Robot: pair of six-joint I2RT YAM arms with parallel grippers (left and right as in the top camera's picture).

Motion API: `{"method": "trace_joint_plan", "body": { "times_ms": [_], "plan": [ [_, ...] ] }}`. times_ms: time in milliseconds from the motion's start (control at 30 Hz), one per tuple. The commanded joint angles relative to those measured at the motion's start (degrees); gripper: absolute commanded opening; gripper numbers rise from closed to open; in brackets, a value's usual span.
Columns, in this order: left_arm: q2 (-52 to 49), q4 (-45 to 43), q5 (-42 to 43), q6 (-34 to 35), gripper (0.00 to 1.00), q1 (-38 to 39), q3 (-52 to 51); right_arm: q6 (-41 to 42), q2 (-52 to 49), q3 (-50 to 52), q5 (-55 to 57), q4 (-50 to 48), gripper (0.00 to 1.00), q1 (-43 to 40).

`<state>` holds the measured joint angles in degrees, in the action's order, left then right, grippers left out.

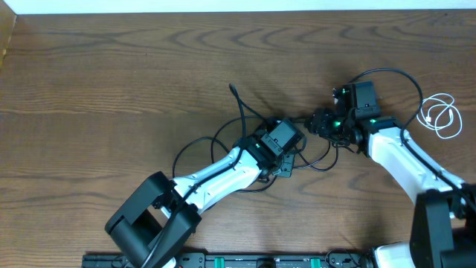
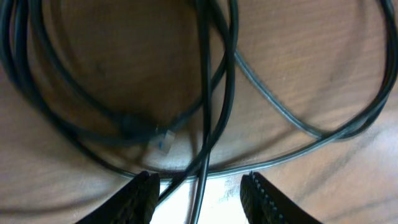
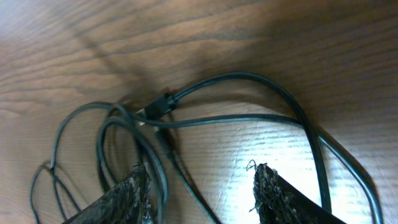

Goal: Untangle cables

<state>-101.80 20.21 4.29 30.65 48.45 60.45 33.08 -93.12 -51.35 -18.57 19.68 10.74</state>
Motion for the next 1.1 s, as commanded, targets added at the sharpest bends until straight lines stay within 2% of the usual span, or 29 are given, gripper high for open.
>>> {"method": "trace_joint_plan", "body": {
  "times_ms": [0, 200, 400, 567, 733, 767, 800, 833, 933, 967, 1033, 1067],
  "plan": [
    [-1.33, -2.05, -2.51, -0.17, 0.48, 0.13, -0.22, 0.5, -1.57, 0.52, -1.97, -0.74, 0.53, 0.22],
    [-1.6, -2.54, -6.54, -0.15, 0.48, 0.13, -0.24, 0.5, -1.73, 0.52, -2.38, -0.57, 0.53, 0.22],
    [-2.71, -2.56, -6.51, -0.2, 0.48, 0.17, -0.33, 0.48, -1.73, 0.52, -2.36, -0.59, 0.55, 0.22],
    [-4.85, -2.03, -6.47, -2.84, 0.48, 0.44, -0.33, 0.48, -1.73, 0.52, -2.36, -0.63, 0.61, 0.22],
    [-6.6, 0.66, -6.73, -5.27, 0.46, 0.55, -0.35, 0.48, -1.73, 0.52, -2.36, -0.63, 0.62, 0.22],
    [-6.8, 1.01, -6.95, -5.55, 0.39, 0.5, -0.35, 0.48, -1.73, 0.52, -2.36, -0.66, 0.62, 0.22],
    [-6.8, 1.38, -7.63, -5.57, 0.22, 0.5, -0.33, 0.48, -1.73, 0.52, -2.34, -0.66, 0.62, 0.22],
    [-6.73, 1.38, -8.0, -5.57, 0.12, 0.5, -0.33, 0.48, -1.73, 0.52, -2.34, -0.66, 0.62, 0.22],
    [-5.86, 1.38, -8.0, -5.57, 0.08, 0.5, -0.31, -0.33, -1.73, 0.52, -2.36, -0.63, 0.62, 0.22],
    [-5.14, 1.51, -7.98, -5.55, 0.08, 0.5, -0.31, -0.39, -1.73, 0.52, -2.36, -0.63, 0.59, 0.22],
    [-3.23, 2.01, -8.0, -5.57, 0.08, 0.5, -0.31, -0.59, -1.73, 0.52, -2.38, -0.39, 0.46, 0.22],
    [-0.5, 2.78, -8.0, -5.57, 0.08, 0.5, -0.31, -0.57, -1.7, 0.52, -3.13, -0.15, 0.48, 0.22]
  ]
}}
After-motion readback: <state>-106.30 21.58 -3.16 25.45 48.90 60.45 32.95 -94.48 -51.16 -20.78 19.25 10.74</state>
